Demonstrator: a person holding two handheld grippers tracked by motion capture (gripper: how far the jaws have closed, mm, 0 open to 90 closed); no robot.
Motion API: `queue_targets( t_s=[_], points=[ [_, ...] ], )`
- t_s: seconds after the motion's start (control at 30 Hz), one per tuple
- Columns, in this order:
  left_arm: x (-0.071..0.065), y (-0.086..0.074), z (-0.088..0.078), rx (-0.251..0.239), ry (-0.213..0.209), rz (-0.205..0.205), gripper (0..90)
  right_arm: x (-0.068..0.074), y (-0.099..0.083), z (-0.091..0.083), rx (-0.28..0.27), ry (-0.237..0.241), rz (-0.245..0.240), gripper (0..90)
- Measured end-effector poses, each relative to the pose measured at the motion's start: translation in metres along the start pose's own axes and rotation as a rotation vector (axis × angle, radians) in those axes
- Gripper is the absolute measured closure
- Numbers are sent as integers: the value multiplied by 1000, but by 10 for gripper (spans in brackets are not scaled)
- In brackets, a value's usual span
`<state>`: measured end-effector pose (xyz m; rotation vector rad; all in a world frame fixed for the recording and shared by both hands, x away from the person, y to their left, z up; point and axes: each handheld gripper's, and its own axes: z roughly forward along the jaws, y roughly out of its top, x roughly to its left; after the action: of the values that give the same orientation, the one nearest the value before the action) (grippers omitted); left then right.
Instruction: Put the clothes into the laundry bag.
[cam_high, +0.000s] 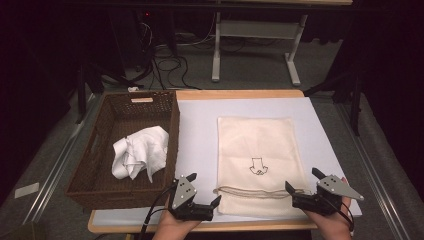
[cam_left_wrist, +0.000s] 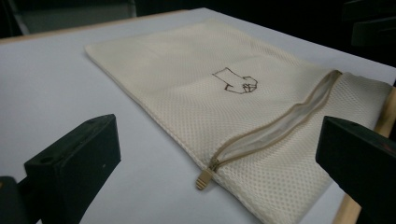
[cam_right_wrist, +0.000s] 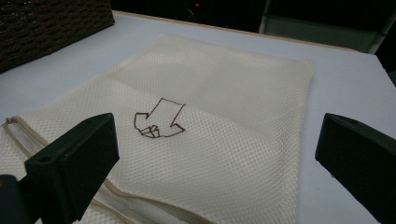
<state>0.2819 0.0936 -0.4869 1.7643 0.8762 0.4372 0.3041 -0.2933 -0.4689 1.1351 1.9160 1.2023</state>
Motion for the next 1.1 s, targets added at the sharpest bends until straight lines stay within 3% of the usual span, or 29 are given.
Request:
queue_targets(
  t_s=[0.1, 0.13, 0.67, 0.93, 1.07, 1.1],
  points=[
    [0, 1, 1, -12, 12, -2, 6, 0, 0, 0, 0, -4, 4, 0],
    [-1, 0, 2, -4, 24, 19, 6, -1, 0, -1, 0, -2, 3, 0],
    [-2, -4, 7, 16, 45, 37, 6, -4, -1, -2, -10, -13, 12, 0],
    [-8, -12, 12, 69, 30, 44, 26, -3, -1, -1, -7, -7, 13, 0],
    [-15, -18, 22, 146, -4, 52, 51, -4, -1, -1, 0, -10, 16, 0],
    [-15, -18, 22, 146, -4, 52, 55, -3, -2, -1, 1, -10, 15, 0]
  ],
)
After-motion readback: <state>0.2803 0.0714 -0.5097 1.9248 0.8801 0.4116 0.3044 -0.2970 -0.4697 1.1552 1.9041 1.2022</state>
